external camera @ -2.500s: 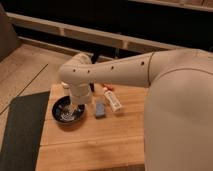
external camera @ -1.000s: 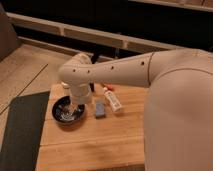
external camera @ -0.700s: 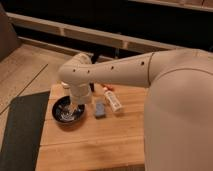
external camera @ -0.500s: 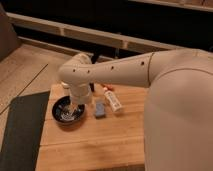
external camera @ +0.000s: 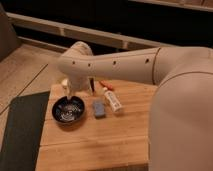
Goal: Place the ceramic cup over the eraser
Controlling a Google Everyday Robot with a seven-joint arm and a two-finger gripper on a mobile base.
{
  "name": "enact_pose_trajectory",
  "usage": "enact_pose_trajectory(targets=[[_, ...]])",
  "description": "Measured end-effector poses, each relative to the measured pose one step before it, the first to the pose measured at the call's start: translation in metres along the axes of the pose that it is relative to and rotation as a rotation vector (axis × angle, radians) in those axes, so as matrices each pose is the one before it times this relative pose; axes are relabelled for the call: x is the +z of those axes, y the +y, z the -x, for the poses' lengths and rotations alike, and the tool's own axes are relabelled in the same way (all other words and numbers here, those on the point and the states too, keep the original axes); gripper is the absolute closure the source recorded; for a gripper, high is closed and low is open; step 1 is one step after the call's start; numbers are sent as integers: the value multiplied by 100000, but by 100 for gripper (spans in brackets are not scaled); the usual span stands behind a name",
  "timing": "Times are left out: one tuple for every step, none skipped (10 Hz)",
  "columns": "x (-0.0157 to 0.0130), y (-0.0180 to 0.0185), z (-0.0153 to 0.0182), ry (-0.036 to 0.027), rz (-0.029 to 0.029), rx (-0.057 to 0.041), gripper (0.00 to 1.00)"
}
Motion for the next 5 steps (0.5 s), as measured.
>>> enact_pose_trajectory(targets=[[-843, 179, 1285, -3921, 86, -4390, 35], [-624, 65, 1003, -2989, -86, -3400, 35], [-169, 11, 263, -785, -54, -897, 35], [8, 1, -6, 15, 2, 3, 35], [73, -56, -137, 333, -356, -212, 35]])
